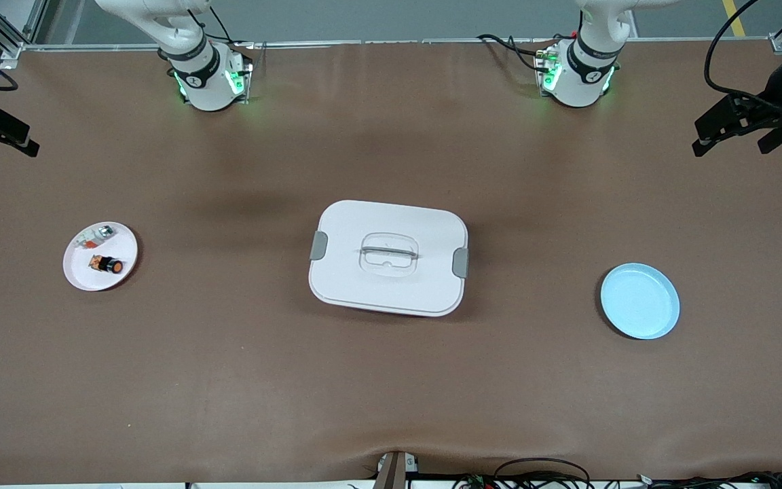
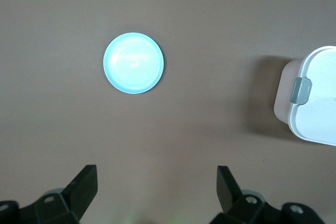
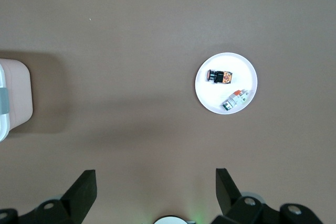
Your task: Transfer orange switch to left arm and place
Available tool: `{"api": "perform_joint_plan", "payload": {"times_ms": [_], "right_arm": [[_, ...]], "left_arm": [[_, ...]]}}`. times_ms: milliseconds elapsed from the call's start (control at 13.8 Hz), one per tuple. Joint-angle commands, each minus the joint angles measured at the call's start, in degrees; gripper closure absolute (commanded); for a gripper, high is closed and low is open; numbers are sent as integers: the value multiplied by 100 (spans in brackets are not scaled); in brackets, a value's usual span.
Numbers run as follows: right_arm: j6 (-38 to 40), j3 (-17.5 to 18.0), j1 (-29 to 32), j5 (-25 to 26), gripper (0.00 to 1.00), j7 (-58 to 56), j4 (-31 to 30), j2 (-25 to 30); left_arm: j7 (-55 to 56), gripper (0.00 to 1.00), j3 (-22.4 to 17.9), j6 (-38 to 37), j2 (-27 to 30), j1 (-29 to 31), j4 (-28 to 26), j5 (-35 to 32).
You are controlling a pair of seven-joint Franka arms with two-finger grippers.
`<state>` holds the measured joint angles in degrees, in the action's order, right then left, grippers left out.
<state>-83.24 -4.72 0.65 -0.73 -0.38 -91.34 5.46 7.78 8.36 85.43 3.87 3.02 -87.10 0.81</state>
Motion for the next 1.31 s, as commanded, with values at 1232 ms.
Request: {"api": "perform_joint_plan", "payload": {"times_ms": [1232], "right_arm": [[-87,33,155,-24,0,-5,301,-958]], "left_arm": [[-13,0,7,-211,-53,-3,71,-133]]}}
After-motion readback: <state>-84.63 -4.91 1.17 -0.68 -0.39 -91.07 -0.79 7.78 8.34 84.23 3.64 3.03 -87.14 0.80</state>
